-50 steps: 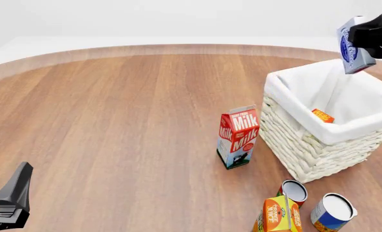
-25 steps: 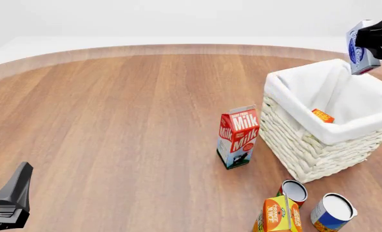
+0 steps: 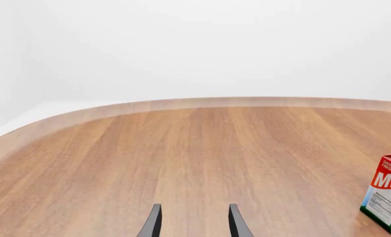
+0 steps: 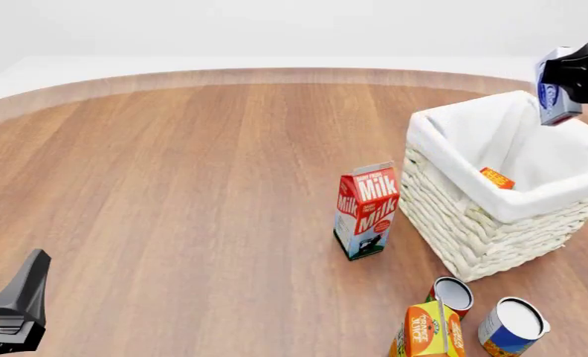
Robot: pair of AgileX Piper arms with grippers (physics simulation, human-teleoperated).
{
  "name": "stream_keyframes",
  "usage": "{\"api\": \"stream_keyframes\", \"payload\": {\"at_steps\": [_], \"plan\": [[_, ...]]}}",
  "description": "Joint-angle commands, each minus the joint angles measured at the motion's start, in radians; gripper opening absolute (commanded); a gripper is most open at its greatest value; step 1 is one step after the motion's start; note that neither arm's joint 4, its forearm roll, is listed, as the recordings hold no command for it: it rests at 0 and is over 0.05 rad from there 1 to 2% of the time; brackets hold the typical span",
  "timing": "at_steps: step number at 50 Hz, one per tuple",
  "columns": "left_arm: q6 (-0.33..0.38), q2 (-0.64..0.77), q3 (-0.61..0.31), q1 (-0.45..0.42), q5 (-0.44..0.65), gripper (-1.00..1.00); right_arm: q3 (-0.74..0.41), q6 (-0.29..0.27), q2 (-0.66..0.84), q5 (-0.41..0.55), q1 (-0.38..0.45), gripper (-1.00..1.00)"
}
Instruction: Pick up the cream cheese box and the butter, and put them in the basket.
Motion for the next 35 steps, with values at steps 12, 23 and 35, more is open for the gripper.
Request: {"api": "stream_keyframes", "payload": {"at_steps": [12, 23, 35], "plan": [[0.000, 0.000, 0.000, 0.000, 0.000, 1.00, 0.016, 0.012, 0.014, -0.023, -0.014, -1.00], [0.000, 0.000, 0.000, 0.000, 0.000, 1.00, 0.016, 0.025, 0.043, -0.040, -0.035, -1.00], [0.000, 0.000, 0.000, 0.000, 0.000, 1.00, 0.017, 0.030, 0.065, -0.043, -0.039, -1.00]]}}
